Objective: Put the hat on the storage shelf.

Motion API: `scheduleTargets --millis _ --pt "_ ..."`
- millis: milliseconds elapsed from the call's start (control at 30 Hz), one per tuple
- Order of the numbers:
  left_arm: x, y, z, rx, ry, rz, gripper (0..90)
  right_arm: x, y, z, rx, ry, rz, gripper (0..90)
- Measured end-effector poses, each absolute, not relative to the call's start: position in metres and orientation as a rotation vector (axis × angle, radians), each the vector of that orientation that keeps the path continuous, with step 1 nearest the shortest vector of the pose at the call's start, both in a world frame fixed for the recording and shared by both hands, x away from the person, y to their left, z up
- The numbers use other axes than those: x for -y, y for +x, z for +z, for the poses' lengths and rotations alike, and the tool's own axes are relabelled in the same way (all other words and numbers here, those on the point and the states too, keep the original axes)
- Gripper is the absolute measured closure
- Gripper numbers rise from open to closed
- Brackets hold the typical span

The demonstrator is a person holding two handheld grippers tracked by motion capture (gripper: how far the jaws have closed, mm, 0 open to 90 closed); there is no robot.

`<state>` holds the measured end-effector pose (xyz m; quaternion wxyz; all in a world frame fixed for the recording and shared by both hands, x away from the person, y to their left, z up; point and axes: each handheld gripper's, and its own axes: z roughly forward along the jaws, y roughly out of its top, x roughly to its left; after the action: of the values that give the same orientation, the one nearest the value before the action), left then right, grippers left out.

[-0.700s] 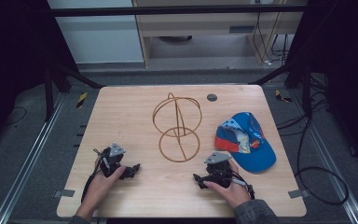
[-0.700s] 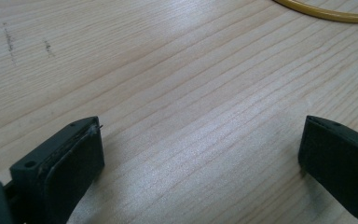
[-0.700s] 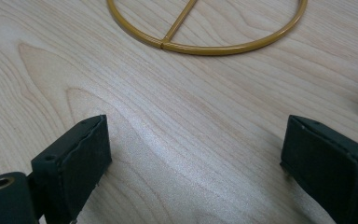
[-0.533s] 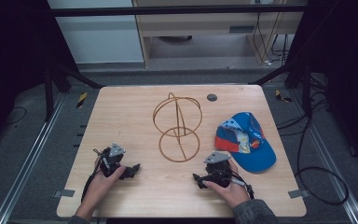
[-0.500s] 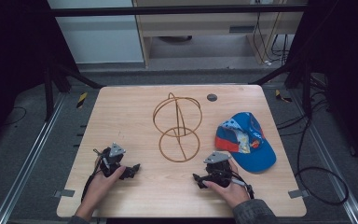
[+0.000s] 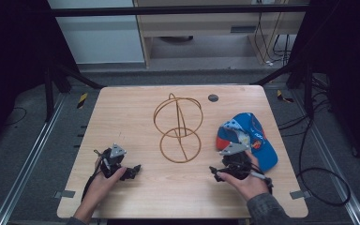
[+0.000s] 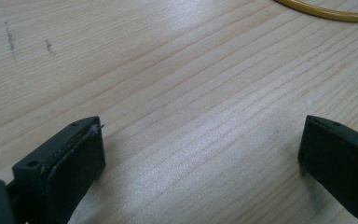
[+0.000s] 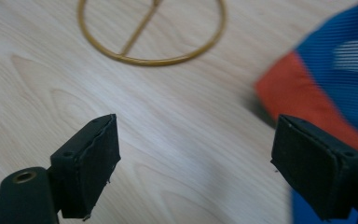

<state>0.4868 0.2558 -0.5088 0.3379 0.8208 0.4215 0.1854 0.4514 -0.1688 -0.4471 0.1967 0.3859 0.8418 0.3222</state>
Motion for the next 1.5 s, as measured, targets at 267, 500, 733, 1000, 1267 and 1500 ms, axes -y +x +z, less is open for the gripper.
scheduleTargets --millis 267,500,733,1000,1267,1500 --pt "-0.256 0.487 -0.509 -1.099 2.139 0.480 0.0 0.233 0.469 -0.406 -2.287 1.219 0.778 27.9" --pt "-0.256 0.487 -0.509 -1.099 2.139 0.480 0.0 0.268 0.495 -0.384 -2.240 1.335 0.729 39.6" --pt "-0.255 0.486 -0.509 -1.103 2.136 0.480 0.0 0.274 0.528 -0.390 -2.275 1.410 0.707 39.2" --pt "-0.255 0.486 -0.509 -1.100 2.137 0.483 0.0 0.267 0.547 -0.410 -2.303 1.458 0.670 36.6" --pt "-0.254 0.486 -0.509 -1.100 2.138 0.484 0.0 0.264 0.554 -0.424 -2.373 1.463 0.664 79.4" --pt "-0.254 0.486 -0.509 -1.099 2.139 0.484 0.0 0.267 0.552 -0.421 -2.411 1.465 0.710 88.7"
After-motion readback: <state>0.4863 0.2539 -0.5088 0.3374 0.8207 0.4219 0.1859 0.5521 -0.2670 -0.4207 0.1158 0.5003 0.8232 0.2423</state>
